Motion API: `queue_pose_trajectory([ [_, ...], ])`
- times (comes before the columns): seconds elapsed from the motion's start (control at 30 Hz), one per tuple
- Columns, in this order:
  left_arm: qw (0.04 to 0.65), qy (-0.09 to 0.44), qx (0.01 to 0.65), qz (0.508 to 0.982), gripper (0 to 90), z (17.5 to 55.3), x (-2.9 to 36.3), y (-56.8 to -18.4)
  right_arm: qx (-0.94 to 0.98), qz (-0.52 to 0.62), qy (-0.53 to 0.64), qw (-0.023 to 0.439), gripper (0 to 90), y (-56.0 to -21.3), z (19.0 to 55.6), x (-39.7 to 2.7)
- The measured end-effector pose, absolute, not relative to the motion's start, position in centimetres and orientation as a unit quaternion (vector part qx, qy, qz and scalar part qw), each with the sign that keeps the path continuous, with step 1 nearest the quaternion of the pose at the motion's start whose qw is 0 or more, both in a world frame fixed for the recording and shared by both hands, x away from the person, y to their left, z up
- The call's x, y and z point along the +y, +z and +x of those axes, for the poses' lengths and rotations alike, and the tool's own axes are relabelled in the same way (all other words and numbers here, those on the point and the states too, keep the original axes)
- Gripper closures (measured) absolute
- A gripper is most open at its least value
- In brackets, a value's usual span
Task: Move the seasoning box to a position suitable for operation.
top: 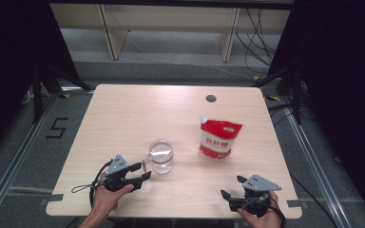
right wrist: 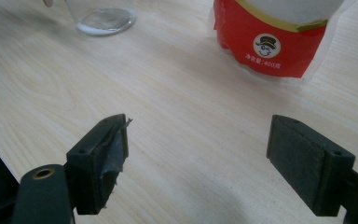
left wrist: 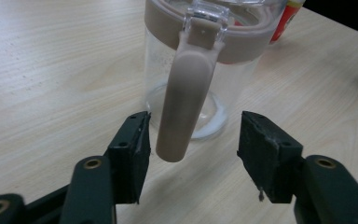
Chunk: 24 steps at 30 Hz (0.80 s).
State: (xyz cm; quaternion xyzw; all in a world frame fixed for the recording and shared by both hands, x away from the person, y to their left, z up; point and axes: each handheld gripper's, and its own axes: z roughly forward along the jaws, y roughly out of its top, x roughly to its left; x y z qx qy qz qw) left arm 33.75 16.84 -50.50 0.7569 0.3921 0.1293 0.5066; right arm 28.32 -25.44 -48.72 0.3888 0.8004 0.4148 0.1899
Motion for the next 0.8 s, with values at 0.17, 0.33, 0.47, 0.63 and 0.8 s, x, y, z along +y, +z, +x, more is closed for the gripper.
queue_pose_trajectory([
  [0.17, 0.500, 0.139, 0.392, 0.759, 54.0, 34.4, 16.5, -50.6, 0.802, 0.394, 0.412, 0.177, 21.5, -48.8, 28.3, -25.4],
  [0.33, 0.491, 0.150, 0.384, 0.768, 62.4, 34.8, 16.4, -50.5, 0.804, 0.388, 0.414, 0.180, 21.6, -48.8, 28.4, -25.4],
  [0.47, 0.494, 0.154, 0.376, 0.769, 70.3, 35.0, 16.5, -50.4, 0.807, 0.385, 0.409, 0.184, 21.7, -48.8, 28.4, -25.4],
  [0.63, 0.486, 0.164, 0.371, 0.774, 70.8, 35.0, 16.5, -50.4, 0.803, 0.394, 0.410, 0.177, 22.0, -48.9, 28.2, -25.2],
  [0.8, 0.492, 0.158, 0.385, 0.765, 65.6, 35.3, 16.4, -50.4, 0.807, 0.385, 0.412, 0.178, 22.0, -48.9, 28.4, -25.3],
])
